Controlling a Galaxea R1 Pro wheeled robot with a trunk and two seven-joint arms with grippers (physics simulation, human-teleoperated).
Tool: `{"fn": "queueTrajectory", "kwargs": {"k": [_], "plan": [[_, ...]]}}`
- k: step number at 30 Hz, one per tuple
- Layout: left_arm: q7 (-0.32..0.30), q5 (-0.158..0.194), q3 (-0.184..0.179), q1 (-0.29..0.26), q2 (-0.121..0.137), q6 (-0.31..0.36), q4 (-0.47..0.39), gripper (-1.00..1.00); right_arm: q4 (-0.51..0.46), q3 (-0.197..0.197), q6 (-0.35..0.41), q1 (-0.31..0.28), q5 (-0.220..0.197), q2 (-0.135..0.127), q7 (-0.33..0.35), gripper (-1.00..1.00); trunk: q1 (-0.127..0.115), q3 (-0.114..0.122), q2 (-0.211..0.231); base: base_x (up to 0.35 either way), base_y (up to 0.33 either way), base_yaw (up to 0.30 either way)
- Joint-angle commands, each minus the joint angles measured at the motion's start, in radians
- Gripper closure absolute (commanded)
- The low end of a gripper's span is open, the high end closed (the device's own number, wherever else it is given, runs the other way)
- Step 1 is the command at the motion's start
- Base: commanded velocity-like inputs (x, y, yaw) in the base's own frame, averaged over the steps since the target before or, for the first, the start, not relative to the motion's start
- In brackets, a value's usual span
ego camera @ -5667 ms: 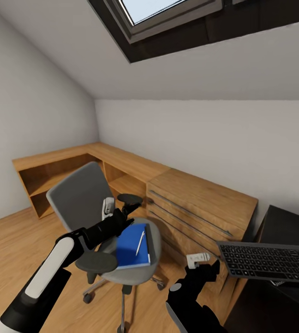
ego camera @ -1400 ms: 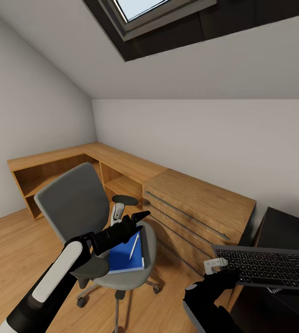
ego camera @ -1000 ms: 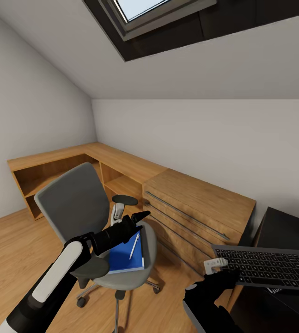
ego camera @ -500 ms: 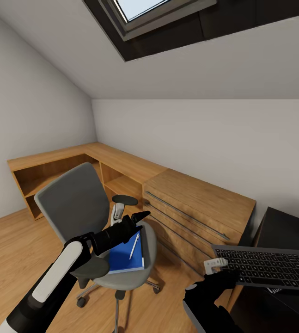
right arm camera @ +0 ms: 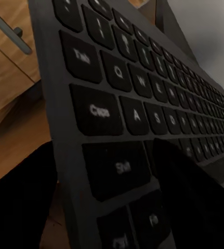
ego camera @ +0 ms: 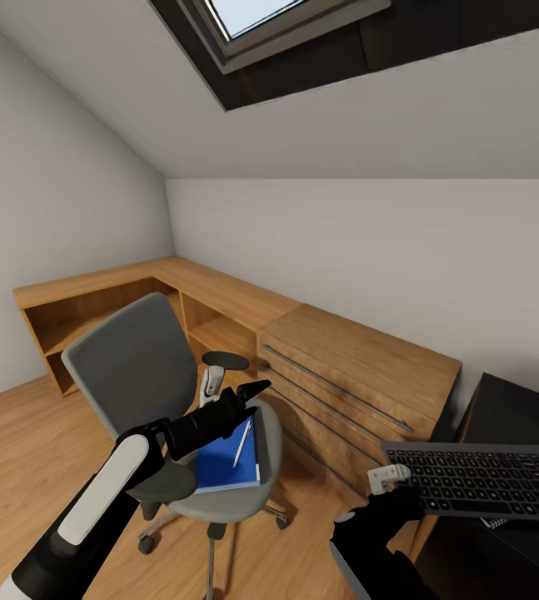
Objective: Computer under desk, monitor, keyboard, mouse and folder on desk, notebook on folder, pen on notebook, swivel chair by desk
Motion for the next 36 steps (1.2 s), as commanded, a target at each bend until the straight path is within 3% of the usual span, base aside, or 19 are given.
{"fn": "queueTrajectory", "kwargs": {"k": [1,17,36], "plan": [[0.009,0.011,-0.001,-0.001,0.001,0.0,-0.001,-1.0,0.0,0.005,0.0,-0.001,-0.015,-0.001,-0.007,1.0,0.0,-0.001,-0.001,0.0,0.0,0.0],[0.009,0.011,-0.001,-0.001,0.001,0.0,-0.001,-1.0,0.0,0.005,0.0,-0.001,-0.014,-0.001,-0.008,1.0,0.0,-0.001,-0.001,0.0,0.0,0.0],[0.01,0.011,-0.001,-0.001,0.001,0.0,-0.001,-1.0,-0.001,0.005,0.0,-0.001,-0.014,-0.004,-0.04,1.0,-0.073,0.058,0.132,0.0,0.0,0.0]]}}
